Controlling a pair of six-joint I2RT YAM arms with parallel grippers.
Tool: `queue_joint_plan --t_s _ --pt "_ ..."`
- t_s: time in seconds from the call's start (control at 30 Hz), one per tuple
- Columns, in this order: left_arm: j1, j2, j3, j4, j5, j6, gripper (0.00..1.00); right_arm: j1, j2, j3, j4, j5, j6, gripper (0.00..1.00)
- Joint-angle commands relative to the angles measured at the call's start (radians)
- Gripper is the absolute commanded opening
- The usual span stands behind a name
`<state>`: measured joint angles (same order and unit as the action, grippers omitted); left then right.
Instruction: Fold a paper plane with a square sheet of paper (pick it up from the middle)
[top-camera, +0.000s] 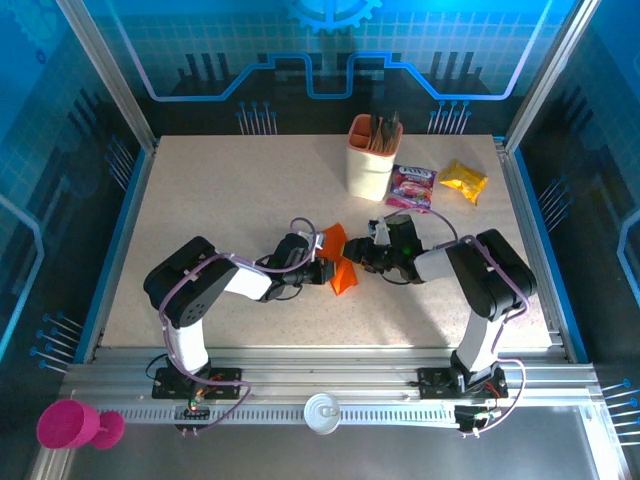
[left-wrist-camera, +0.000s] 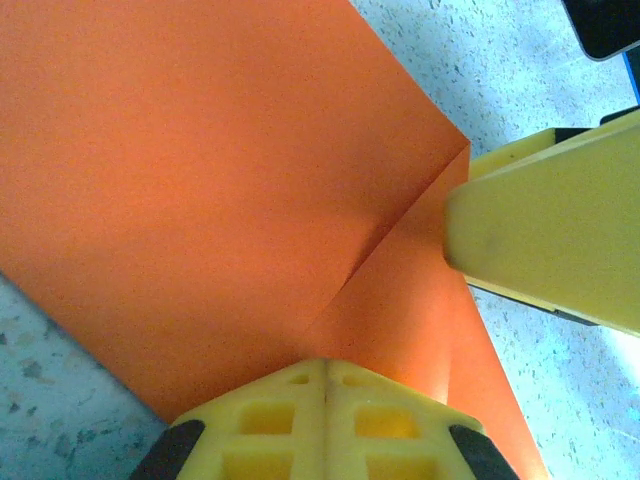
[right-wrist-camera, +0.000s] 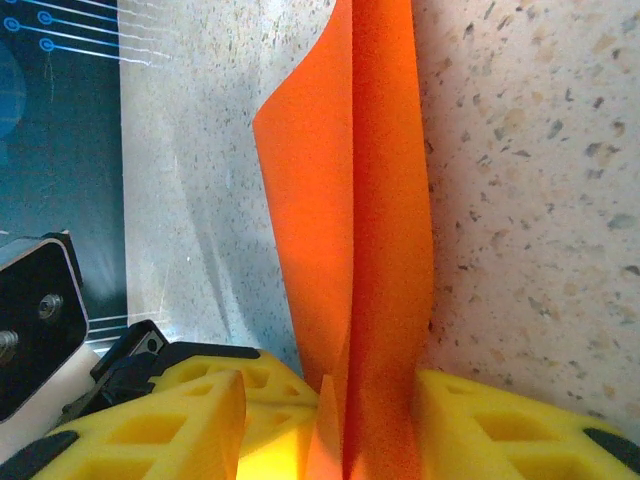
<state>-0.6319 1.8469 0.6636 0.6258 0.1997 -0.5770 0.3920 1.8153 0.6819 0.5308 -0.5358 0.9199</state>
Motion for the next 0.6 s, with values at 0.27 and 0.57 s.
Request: queue_joint_plan --t_s 0.27,0.57 --pt "0.024 -0.002 -0.026 -0.115 -0.016 0.015 0.00 -0.064 0.084 0.132 -0.028 -0.004 -0.090 0.48" --pt "0.024 0.002 -0.021 -0.124 -0.017 0.017 0.00 -0.062 0.056 0.082 -0.028 -0.040 -0.098 0.47"
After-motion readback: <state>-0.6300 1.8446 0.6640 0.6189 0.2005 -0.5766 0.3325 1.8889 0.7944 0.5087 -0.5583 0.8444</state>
